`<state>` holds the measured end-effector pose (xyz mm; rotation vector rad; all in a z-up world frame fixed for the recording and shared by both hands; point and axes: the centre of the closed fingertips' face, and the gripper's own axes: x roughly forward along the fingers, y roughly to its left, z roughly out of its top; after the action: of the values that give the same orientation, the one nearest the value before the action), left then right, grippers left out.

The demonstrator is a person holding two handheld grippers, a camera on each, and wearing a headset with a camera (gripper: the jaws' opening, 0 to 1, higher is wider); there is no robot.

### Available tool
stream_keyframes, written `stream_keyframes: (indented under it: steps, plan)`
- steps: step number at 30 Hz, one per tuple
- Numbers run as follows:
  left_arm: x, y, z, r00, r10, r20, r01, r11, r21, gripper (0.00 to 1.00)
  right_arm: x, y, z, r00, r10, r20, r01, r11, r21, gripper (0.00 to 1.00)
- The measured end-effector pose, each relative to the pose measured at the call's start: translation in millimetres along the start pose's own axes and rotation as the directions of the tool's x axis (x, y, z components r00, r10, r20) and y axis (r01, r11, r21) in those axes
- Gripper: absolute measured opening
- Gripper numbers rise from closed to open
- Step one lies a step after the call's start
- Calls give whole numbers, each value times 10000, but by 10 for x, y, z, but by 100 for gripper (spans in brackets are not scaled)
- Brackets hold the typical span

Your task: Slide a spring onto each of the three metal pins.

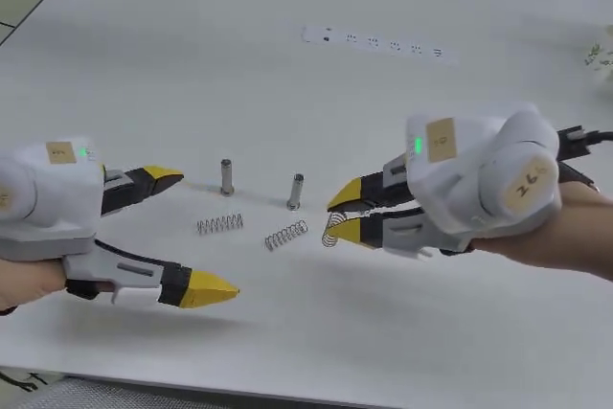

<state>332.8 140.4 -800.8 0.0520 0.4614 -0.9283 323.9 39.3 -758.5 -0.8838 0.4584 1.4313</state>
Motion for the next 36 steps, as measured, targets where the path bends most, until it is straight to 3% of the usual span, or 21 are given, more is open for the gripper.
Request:
stream_keyframes:
  steps: [8,13,19,28,36]
  plan:
    - [-81,73,24,9994,266,231,-263,9996,-134,98,-29,-59,-61,9998,-174,-131,175,9998,118,7]
    - [-124,66,62,9985,314,450,-304,9993,-228,98,-82,-119,-108,9994,-332,-128,335,9990,292,7]
    - [-135,60,57,9986,286,445,-273,9992,-307,98,-158,-228,-229,9978,-570,-337,584,9974,416,7]
    - [-169,104,27,9984,443,348,-429,9983,-405,98,-344,-521,-359,9918,-1175,-508,1210,9901,714,7]
    - [-181,113,37,9979,540,356,-526,9977,-418,98,-395,-690,-414,9876,-1460,-583,1505,9851,831,7]
